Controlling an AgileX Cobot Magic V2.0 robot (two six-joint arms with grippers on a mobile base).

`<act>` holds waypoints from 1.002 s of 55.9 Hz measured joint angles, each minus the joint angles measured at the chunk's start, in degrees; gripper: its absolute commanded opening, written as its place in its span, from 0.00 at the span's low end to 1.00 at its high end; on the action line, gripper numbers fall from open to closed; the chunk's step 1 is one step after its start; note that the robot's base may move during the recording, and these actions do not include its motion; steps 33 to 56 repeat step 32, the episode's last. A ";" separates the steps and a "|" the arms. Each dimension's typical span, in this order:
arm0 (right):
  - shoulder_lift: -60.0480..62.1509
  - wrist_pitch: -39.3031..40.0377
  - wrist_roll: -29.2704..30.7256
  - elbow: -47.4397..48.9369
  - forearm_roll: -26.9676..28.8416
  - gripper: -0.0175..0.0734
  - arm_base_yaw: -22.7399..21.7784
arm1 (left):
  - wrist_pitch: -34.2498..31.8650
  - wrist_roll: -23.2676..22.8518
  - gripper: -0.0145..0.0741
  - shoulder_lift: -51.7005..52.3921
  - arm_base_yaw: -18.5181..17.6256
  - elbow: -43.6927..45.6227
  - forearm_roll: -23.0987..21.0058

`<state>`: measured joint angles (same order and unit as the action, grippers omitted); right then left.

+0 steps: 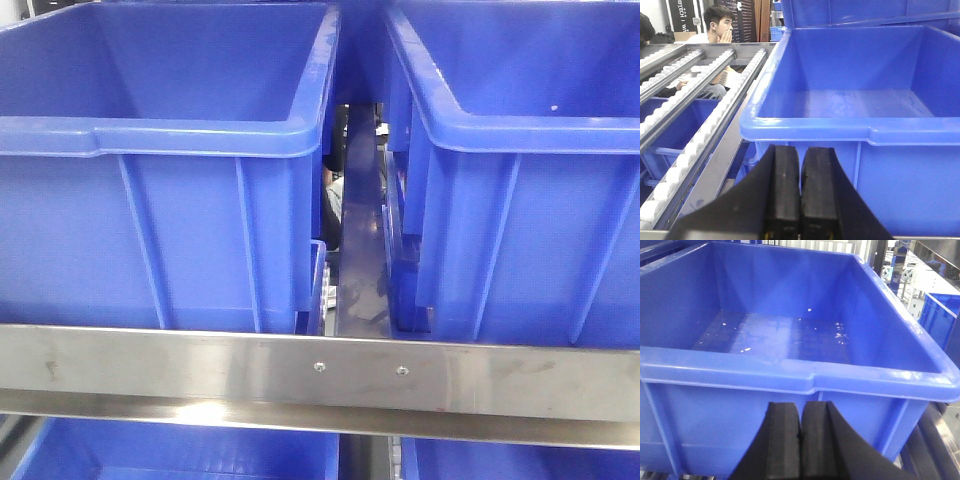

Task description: Sort and place red and blue blocks on shelf

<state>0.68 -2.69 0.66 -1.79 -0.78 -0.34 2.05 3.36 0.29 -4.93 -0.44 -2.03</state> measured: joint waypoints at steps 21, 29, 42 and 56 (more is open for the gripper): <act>0.00 0.00 0.00 0.00 0.00 0.26 0.00 | -0.09 0.00 0.25 0.00 0.00 0.00 0.00; 0.00 0.00 0.00 0.00 0.00 0.26 0.00 | -0.09 0.00 0.25 0.00 0.00 0.00 0.00; 0.00 0.00 0.00 0.00 0.00 0.26 0.00 | -0.09 0.00 0.25 0.00 0.00 0.00 0.00; 0.00 0.00 0.00 0.00 0.00 0.26 0.00 | -0.09 0.00 0.25 0.00 0.00 0.00 0.00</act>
